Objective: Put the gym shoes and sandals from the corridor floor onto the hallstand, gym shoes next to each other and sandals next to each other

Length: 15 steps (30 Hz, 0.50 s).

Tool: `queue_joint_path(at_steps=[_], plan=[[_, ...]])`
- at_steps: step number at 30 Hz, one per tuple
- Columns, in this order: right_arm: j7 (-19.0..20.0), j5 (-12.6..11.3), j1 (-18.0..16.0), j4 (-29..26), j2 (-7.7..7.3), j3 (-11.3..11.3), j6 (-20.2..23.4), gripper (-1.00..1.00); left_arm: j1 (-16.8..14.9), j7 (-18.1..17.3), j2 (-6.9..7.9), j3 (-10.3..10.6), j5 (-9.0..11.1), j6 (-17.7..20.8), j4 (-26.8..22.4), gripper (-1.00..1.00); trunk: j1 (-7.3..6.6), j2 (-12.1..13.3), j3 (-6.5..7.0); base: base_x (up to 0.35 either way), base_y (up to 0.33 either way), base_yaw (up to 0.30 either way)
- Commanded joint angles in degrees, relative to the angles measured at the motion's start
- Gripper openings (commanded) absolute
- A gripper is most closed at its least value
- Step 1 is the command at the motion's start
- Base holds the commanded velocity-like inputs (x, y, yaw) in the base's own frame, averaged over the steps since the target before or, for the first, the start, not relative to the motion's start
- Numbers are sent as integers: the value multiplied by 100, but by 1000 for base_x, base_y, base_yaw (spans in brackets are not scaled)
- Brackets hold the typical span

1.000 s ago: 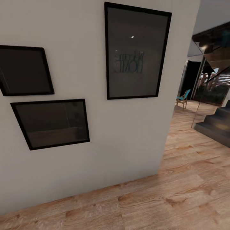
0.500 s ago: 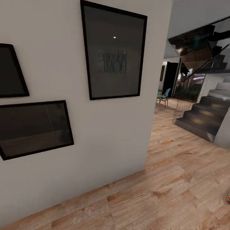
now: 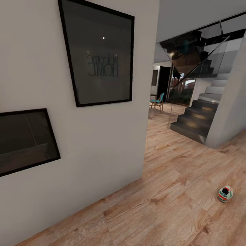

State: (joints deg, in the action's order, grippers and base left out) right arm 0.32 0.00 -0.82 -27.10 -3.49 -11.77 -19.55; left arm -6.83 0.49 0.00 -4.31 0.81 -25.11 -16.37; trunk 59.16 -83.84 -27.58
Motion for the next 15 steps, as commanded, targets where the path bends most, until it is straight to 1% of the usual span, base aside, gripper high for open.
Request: queue_joint_path(at_steps=[1, 15], plan=[[3, 0, -6, 8, 2, -9, -20, 100, -2, 3, 0, -7, 7, -18, 2, 100, 22, -45, -29, 0, 0, -285], [3, 0, -6, 3, 1, -9, -22, 100, -7, 3, 0, -6, 3, -18, 2, 100, 330, -606, -344, 0, 0, -282]])
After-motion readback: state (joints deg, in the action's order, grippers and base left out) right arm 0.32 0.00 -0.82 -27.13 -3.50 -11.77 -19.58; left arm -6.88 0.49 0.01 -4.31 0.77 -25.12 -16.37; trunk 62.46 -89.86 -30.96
